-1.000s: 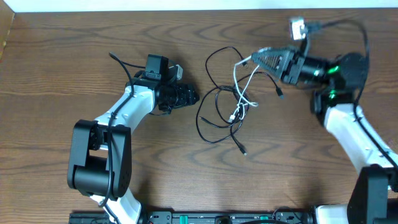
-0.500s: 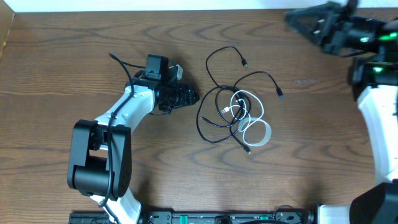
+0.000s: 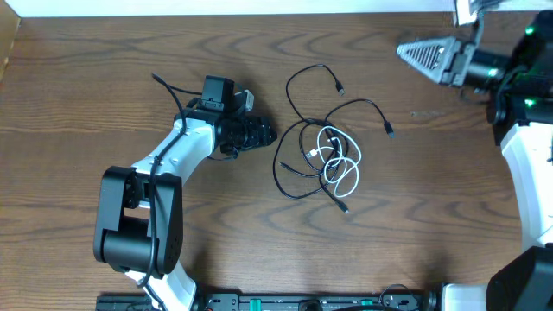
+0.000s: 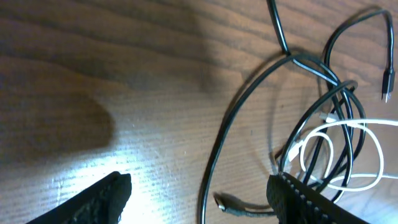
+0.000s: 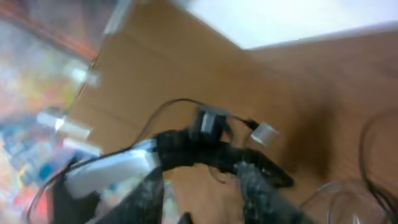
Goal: Untangle cables
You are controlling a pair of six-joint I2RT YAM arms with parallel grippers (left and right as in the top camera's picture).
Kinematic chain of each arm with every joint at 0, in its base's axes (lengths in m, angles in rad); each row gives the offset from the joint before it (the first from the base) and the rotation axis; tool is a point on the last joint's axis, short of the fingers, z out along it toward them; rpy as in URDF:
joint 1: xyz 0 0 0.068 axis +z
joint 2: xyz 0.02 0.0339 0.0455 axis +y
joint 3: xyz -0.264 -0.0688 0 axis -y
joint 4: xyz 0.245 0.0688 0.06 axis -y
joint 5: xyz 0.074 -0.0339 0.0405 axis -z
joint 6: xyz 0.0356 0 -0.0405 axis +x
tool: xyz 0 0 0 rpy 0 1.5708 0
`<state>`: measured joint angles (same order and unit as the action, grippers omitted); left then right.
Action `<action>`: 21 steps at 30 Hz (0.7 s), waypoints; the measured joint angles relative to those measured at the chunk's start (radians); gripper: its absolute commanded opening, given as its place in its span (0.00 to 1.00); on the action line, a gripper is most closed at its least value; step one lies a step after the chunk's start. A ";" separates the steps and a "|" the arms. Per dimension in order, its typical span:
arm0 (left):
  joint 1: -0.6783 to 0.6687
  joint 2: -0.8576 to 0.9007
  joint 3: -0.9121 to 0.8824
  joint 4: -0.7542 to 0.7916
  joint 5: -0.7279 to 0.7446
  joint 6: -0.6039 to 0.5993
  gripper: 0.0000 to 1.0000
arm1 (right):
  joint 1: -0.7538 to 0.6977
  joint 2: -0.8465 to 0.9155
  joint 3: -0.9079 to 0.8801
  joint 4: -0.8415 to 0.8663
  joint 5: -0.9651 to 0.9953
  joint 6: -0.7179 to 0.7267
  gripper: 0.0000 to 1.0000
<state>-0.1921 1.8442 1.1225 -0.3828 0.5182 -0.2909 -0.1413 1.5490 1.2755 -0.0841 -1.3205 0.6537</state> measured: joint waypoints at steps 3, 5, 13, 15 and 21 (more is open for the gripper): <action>0.000 0.000 0.000 -0.001 0.000 0.000 0.75 | 0.003 0.000 -0.032 -0.256 0.158 -0.183 0.58; 0.000 0.000 0.000 -0.001 0.000 0.000 0.75 | 0.014 0.000 -0.040 -0.408 0.269 -0.315 0.61; 0.000 0.000 0.000 0.000 0.024 0.002 0.75 | 0.139 0.000 -0.053 -0.706 0.624 -0.621 0.76; -0.001 0.000 0.000 0.002 0.051 0.010 0.75 | 0.180 0.000 -0.068 -0.711 0.705 -0.652 0.77; -0.034 0.000 0.000 0.002 0.077 0.027 0.74 | 0.275 0.000 -0.171 -0.601 0.850 -0.684 0.69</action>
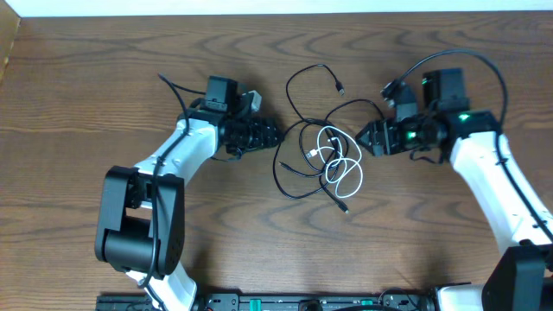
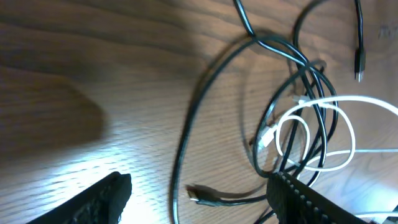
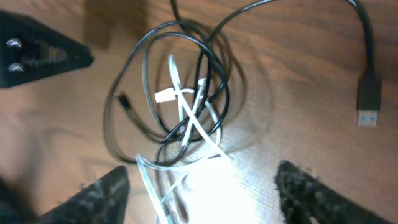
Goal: Untangle cables
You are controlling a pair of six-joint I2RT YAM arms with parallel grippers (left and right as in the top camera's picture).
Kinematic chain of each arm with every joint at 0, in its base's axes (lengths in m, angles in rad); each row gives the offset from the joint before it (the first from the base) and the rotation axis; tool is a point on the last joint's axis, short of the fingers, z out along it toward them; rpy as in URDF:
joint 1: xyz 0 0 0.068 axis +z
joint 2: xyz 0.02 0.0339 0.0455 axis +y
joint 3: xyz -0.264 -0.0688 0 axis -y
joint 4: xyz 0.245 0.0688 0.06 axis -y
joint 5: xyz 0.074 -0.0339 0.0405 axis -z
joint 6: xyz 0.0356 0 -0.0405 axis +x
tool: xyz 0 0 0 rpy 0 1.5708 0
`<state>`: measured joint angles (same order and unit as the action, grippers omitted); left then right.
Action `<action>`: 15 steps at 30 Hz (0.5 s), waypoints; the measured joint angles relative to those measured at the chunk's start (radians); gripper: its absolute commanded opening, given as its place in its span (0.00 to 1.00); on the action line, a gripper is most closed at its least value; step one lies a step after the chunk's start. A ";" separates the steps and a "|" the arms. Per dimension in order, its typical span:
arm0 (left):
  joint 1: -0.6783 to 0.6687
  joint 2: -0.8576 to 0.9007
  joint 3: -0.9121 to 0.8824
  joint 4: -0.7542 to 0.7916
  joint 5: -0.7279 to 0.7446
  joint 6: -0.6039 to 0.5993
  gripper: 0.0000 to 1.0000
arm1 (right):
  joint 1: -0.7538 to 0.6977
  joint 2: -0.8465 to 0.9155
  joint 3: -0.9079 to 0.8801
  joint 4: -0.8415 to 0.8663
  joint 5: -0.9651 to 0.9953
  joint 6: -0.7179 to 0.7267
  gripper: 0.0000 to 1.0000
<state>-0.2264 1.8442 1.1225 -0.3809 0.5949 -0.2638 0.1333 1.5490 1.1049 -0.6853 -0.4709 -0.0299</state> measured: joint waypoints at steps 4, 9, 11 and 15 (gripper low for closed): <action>-0.052 0.000 0.000 0.000 -0.060 0.003 0.74 | 0.024 0.000 -0.080 0.110 0.076 0.024 0.70; -0.120 0.000 0.000 0.021 -0.149 0.002 0.70 | 0.029 0.000 -0.179 0.260 0.114 0.044 0.61; -0.142 0.000 0.000 0.026 -0.179 0.002 0.70 | 0.029 0.000 -0.214 0.303 0.118 0.049 0.62; -0.181 0.000 0.000 0.032 -0.228 0.003 0.70 | 0.029 0.000 -0.274 0.371 0.107 0.049 0.61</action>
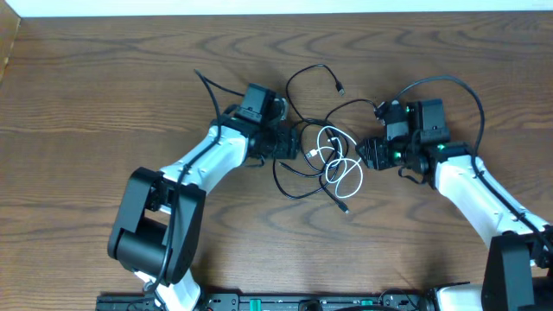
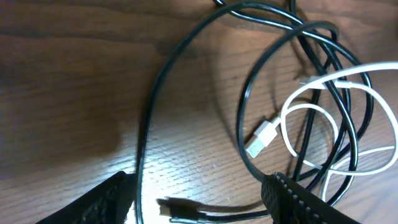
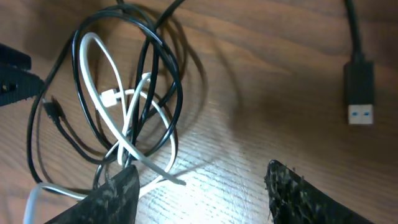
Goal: Untangle cables
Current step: 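Pull the grippers apart, right gripper stretching a white cable rightward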
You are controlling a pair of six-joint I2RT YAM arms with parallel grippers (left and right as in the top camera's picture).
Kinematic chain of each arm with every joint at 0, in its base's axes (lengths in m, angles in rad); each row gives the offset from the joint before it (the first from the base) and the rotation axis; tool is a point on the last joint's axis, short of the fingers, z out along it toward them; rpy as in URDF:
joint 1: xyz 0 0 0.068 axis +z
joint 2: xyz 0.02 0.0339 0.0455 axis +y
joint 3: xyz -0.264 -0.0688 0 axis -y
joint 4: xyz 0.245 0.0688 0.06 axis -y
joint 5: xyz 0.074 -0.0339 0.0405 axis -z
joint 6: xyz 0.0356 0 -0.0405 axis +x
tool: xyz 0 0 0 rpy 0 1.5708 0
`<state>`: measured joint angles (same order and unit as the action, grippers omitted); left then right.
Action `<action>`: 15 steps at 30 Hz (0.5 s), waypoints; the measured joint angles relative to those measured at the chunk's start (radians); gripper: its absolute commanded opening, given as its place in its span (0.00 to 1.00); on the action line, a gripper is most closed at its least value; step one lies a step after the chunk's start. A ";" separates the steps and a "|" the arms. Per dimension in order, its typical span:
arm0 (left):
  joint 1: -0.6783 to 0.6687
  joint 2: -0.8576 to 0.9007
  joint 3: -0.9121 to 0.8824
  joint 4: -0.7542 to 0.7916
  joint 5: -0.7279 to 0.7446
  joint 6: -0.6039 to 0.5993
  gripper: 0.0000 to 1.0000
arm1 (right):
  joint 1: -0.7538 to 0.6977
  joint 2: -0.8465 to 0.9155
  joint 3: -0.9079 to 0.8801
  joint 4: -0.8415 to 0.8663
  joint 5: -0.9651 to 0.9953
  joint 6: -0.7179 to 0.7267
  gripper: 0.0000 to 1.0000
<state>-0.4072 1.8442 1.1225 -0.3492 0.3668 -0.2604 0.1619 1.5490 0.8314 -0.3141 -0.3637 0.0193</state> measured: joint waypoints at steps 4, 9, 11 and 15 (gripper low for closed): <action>-0.027 0.002 0.000 0.015 -0.018 0.000 0.69 | 0.000 0.000 -0.033 0.051 -0.011 0.003 0.57; -0.039 0.027 0.000 0.026 -0.031 0.000 0.69 | 0.003 0.000 -0.056 0.125 -0.018 0.005 0.48; -0.039 0.042 0.000 0.039 -0.033 0.000 0.69 | 0.012 0.000 -0.069 0.163 -0.018 0.006 0.38; -0.039 0.065 0.000 0.068 -0.033 0.000 0.69 | 0.040 0.000 -0.101 0.228 -0.022 0.005 0.37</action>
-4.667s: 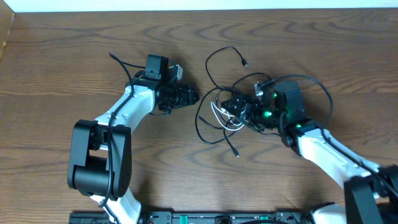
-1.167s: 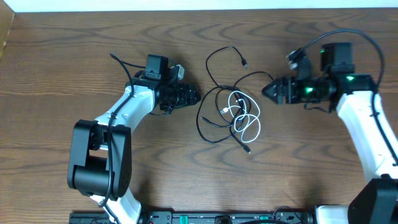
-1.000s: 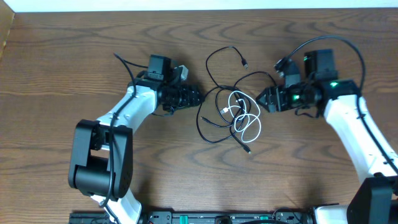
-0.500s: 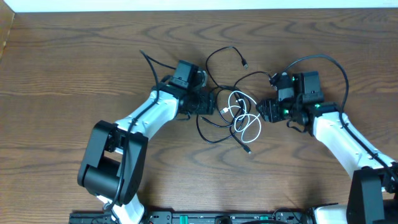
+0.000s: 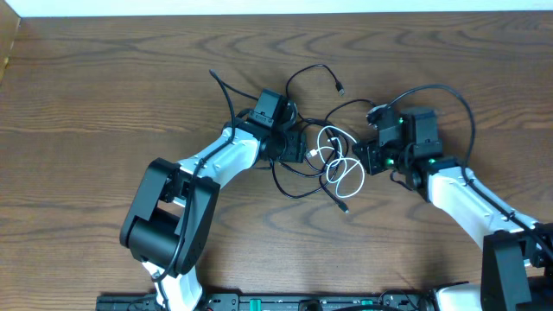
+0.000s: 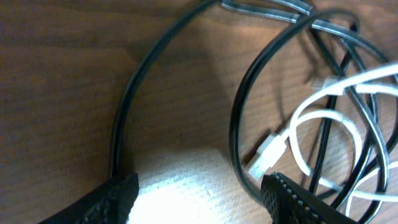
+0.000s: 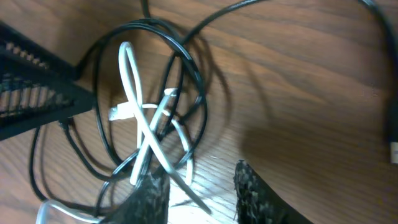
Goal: Untangle cables
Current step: 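Pull the grippers apart, right gripper stretching a white cable rightward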
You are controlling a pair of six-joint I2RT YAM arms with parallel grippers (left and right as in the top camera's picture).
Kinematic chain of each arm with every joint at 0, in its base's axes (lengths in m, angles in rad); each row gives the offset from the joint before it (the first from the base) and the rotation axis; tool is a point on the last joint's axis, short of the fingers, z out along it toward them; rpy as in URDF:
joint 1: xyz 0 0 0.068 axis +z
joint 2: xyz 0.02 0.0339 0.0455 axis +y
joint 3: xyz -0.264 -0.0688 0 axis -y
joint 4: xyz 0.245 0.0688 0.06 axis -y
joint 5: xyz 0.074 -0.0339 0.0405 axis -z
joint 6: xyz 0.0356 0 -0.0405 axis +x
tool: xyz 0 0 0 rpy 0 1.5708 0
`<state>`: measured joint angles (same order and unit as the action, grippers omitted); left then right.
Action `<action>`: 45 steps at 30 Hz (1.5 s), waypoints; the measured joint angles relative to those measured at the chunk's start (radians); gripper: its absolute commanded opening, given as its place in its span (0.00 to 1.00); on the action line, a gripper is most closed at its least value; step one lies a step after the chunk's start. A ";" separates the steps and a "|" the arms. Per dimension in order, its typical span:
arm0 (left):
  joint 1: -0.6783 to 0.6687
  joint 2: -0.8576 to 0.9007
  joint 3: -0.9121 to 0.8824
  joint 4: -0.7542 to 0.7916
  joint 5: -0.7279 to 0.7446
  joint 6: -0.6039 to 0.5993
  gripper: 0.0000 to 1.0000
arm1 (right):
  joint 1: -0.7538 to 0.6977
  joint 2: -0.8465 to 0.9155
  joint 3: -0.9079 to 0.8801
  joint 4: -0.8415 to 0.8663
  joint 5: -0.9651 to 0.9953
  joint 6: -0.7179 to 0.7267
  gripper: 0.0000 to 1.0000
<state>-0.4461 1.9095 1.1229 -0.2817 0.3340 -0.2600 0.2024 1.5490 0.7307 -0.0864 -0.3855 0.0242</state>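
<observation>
A tangle of black cables (image 5: 294, 181) and one white cable (image 5: 347, 179) lies mid-table. My left gripper (image 5: 302, 149) is low at the tangle's left edge and open. A black loop (image 6: 239, 130) and the white plug (image 6: 266, 154) lie just ahead of its fingers (image 6: 106, 199). My right gripper (image 5: 364, 159) is at the tangle's right edge, open with a narrow gap. White strands (image 7: 146, 134) cross in front of it, and one of them runs down between its fingertips (image 7: 252, 193).
One loose black end with a plug (image 5: 340, 88) arcs toward the table's far side. Another USB plug (image 7: 393, 151) shows at the right wrist view's edge. The wooden table (image 5: 86, 95) meets a white wall at the far side.
Both grippers have come closer to the tangle, the left from the left and the right from the right. The right gripper's fingers stand closer together, with a white strand between them.
At first my left gripper stood open left of the tangle and my right arm was raised at the far right. Then the right gripper was down, open, right of the cables. Both then drew closer, and now they flank the tangle's edges.
</observation>
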 measured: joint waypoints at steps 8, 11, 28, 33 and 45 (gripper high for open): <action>0.000 0.012 0.000 0.050 0.000 0.000 0.69 | 0.032 0.000 -0.038 0.092 -0.002 -0.018 0.57; 0.000 0.014 0.000 0.060 -0.001 0.001 0.62 | 0.032 0.013 -0.040 0.117 0.009 -0.018 0.54; -0.033 0.058 0.006 0.140 -0.123 0.011 0.07 | 0.024 0.135 -0.047 0.159 0.030 0.013 0.01; -0.009 0.044 0.007 0.098 -0.220 0.011 0.07 | -0.020 0.059 -0.048 0.065 0.070 0.013 0.01; 0.115 0.026 0.007 0.030 -0.315 0.011 0.08 | -0.100 -0.110 -0.050 -0.163 0.579 0.041 0.01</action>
<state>-0.3309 1.9354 1.1301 -0.2516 0.0193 -0.2485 0.1028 1.4387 0.6804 -0.2497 0.1940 0.0650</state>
